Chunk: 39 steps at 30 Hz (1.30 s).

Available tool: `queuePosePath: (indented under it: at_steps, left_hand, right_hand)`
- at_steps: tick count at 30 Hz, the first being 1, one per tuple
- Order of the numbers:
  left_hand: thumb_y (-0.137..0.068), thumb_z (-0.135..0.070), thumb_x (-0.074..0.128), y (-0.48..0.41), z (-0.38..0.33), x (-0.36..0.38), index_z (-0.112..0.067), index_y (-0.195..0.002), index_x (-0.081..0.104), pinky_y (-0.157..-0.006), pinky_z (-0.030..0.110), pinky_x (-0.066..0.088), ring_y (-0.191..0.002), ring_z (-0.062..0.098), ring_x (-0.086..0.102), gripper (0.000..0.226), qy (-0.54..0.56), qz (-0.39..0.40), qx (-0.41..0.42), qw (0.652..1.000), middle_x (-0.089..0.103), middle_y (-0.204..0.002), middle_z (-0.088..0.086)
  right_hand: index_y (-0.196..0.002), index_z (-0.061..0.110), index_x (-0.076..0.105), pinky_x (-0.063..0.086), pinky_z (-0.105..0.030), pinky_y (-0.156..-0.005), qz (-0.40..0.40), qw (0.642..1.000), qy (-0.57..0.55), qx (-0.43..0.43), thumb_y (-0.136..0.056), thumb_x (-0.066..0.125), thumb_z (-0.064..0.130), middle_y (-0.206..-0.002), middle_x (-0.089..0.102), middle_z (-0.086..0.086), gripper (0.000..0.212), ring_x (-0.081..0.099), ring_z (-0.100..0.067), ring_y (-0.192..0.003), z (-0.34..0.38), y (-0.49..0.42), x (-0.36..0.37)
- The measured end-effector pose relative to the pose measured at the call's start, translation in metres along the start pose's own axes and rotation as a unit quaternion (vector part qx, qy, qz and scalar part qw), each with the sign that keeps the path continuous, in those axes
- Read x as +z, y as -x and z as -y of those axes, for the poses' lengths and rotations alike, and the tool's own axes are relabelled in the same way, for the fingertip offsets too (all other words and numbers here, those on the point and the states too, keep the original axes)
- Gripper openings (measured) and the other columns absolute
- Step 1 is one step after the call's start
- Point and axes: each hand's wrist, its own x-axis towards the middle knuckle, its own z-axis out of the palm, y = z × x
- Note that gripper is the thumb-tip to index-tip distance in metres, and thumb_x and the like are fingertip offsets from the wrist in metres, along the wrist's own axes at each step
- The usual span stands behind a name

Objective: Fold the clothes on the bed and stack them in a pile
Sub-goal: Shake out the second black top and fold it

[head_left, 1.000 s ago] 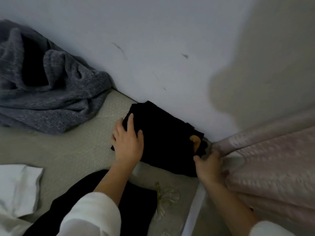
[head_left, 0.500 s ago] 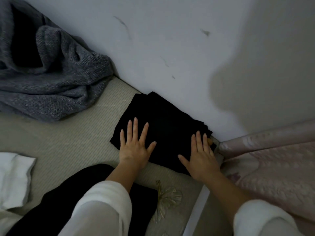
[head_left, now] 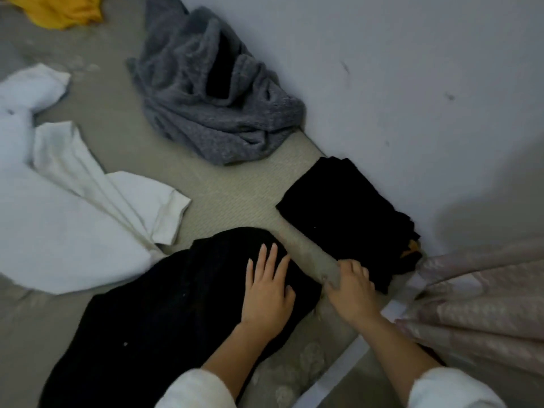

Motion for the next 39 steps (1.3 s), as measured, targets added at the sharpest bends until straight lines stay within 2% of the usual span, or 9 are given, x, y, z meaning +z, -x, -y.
queuePosePath:
  at_steps: [11, 16, 19, 22, 25, 28, 33, 36, 39]
  left_hand:
    - [-0.091, -0.058, 0.041, 0.131, 0.095, 0.016, -0.028, -0.151, -0.009, -0.114, 0.050, -0.010, -0.145, 0.026, -0.017, 0.084, 0.048, -0.005, -0.309, 0.950, -0.014, -0.159, 0.007]
    - [-0.099, -0.047, 0.035, 0.177, 0.097, 0.045, -0.034, -0.141, 0.037, -0.114, 0.057, 0.002, -0.144, 0.022, 0.016, 0.044, 0.086, 0.082, -0.316, 0.941, 0.020, -0.156, -0.003]
    - [-0.101, -0.040, 0.035, 0.198, 0.089, 0.051, -0.030, -0.111, 0.055, -0.116, 0.054, 0.010, -0.120, 0.013, 0.048, 0.024, 0.137, 0.067, -0.327, 0.933, 0.051, -0.120, -0.009]
    - [-0.101, -0.033, 0.042, 0.214, 0.082, 0.042, -0.020, -0.092, 0.057, -0.102, 0.044, 0.041, -0.092, 0.011, 0.060, 0.021, 0.276, 0.034, -0.319, 0.906, 0.060, -0.094, -0.007]
    - [-0.100, -0.028, 0.046, 0.232, 0.077, 0.016, -0.024, -0.097, 0.064, -0.083, 0.034, 0.054, -0.083, 0.003, 0.065, 0.018, 0.446, -0.065, -0.322, 0.832, 0.068, -0.093, -0.006]
    - [-0.099, -0.033, 0.047, 0.249, 0.073, -0.021, -0.028, -0.108, 0.064, -0.090, 0.029, 0.052, -0.099, 0.003, 0.063, 0.020, 0.495, -0.146, -0.321, 0.794, 0.067, -0.106, -0.011]
    - [-0.098, -0.045, 0.043, 0.278, 0.065, -0.109, -0.018, -0.135, 0.051, -0.103, 0.031, 0.039, -0.125, 0.014, 0.048, 0.047, 0.472, -0.272, -0.325, 0.773, 0.056, -0.126, -0.010]
    - [-0.100, -0.040, 0.041, 0.310, 0.052, -0.169, -0.024, -0.114, 0.061, -0.088, 0.026, 0.049, -0.103, 0.006, 0.061, 0.030, 0.476, -0.382, -0.273, 0.744, 0.066, -0.107, -0.008]
    - [-0.101, -0.035, 0.041, 0.337, 0.049, -0.221, -0.028, -0.100, 0.063, -0.064, 0.010, 0.046, -0.081, -0.003, 0.063, 0.023, 0.461, -0.462, -0.239, 0.719, 0.067, -0.088, -0.016]
  right_hand:
    - [-0.152, 0.020, 0.012, 0.023, -0.034, -0.111, 0.058, 0.990, 0.023, -0.125, -0.089, 0.061, 0.031, -0.156, 0.016, -0.006, 0.080, 0.021, -0.024, -0.139, 0.046, 0.051, 0.073]
    - [-0.146, 0.029, 0.027, 0.023, -0.047, -0.111, 0.148, 0.951, 0.206, -0.175, -0.089, 0.059, 0.041, -0.154, 0.014, -0.004, 0.066, 0.018, -0.026, -0.139, 0.041, 0.059, 0.091]
    - [-0.138, 0.021, 0.037, 0.033, -0.043, -0.103, 0.113, 0.908, 0.339, -0.219, -0.091, 0.057, 0.023, -0.142, 0.030, -0.006, 0.051, 0.032, -0.025, -0.130, 0.035, 0.066, 0.096]
    - [-0.128, 0.016, 0.050, 0.036, -0.040, -0.101, 0.138, 0.890, 0.364, -0.238, -0.092, 0.051, 0.008, -0.132, 0.041, -0.006, 0.037, 0.044, -0.024, -0.122, 0.028, 0.076, 0.098]
    - [-0.108, 0.012, 0.057, 0.043, -0.032, -0.083, 0.155, 0.938, 0.223, -0.215, -0.095, 0.049, 0.015, -0.117, 0.051, -0.010, 0.016, 0.055, -0.024, -0.103, 0.021, 0.090, 0.088]
    - [-0.089, 0.008, 0.055, 0.038, -0.029, -0.063, 0.125, 0.978, -0.029, -0.166, -0.095, 0.051, 0.014, -0.093, 0.057, -0.012, 0.010, 0.055, -0.024, -0.081, 0.040, 0.105, 0.058]
    - [-0.086, 0.009, 0.056, 0.037, -0.029, -0.060, 0.060, 0.947, -0.222, -0.225, -0.095, 0.049, 0.016, -0.078, 0.058, -0.006, 0.013, 0.054, -0.013, -0.069, 0.124, 0.141, -0.029]
    - [-0.084, 0.015, 0.053, 0.037, -0.017, -0.045, 0.044, 0.908, -0.294, -0.294, -0.097, 0.050, 0.022, -0.064, 0.054, 0.003, 0.015, 0.052, -0.002, -0.052, 0.172, 0.182, -0.085]
    - [-0.088, 0.011, 0.052, 0.039, -0.025, -0.061, 0.017, 0.864, -0.292, -0.410, -0.098, 0.051, 0.024, -0.074, 0.056, -0.004, 0.017, 0.053, -0.013, -0.067, 0.210, 0.222, -0.123]
